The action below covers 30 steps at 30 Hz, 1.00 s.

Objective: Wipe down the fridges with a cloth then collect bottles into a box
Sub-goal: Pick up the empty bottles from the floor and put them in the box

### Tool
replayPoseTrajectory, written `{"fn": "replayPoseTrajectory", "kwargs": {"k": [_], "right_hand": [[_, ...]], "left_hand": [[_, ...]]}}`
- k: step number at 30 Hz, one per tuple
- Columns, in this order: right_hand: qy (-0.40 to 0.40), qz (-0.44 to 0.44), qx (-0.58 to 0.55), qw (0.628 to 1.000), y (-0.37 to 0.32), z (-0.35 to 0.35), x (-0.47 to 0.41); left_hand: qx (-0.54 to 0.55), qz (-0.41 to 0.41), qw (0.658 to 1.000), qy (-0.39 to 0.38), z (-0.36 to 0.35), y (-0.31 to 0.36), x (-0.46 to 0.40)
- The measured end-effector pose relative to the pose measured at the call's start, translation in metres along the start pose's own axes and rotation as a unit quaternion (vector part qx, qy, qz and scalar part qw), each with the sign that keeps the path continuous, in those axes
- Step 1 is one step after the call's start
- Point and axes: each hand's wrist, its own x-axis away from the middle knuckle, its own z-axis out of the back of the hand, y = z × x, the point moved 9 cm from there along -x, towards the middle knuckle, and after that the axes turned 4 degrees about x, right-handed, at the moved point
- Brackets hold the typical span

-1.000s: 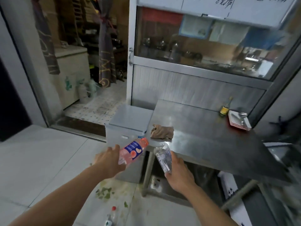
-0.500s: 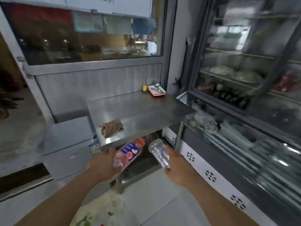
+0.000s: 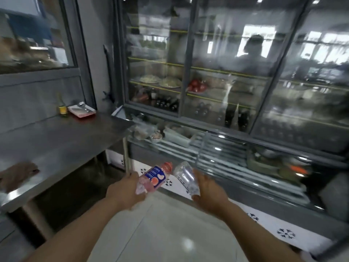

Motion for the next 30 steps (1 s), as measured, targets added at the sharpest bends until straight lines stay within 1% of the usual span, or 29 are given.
{"fn": "replayPoseTrajectory", "kwargs": {"k": [4,7,12,16,24,30], "right_hand": [[0.012,-0.067,-0.003,0.998,0.078,0.023,0.054],[0.023,-0.12,0.0,0.993,0.141,0.038,0.108],[0.035,-0.186,-0.005,0.982,0.237,0.06,0.216],[0.047,-0.23,0.004,0.972,0.304,0.082,0.307],[0.088,-0.34,0.013,0.936,0.423,0.135,0.464],[0.097,-0.418,0.017,0.903,0.511,0.151,0.538]], "left_hand": [[-0.04,-0.075,0.996,-0.023,-0.031,0.087,0.002],[-0.059,-0.131,0.989,-0.032,-0.056,0.16,0.02],[-0.063,-0.204,0.977,-0.018,-0.104,0.281,0.079],[-0.062,-0.257,0.964,-0.028,-0.143,0.37,0.133],[-0.07,-0.36,0.929,-0.049,-0.21,0.535,0.215],[-0.055,-0.434,0.896,-0.073,-0.264,0.657,0.24]]}}
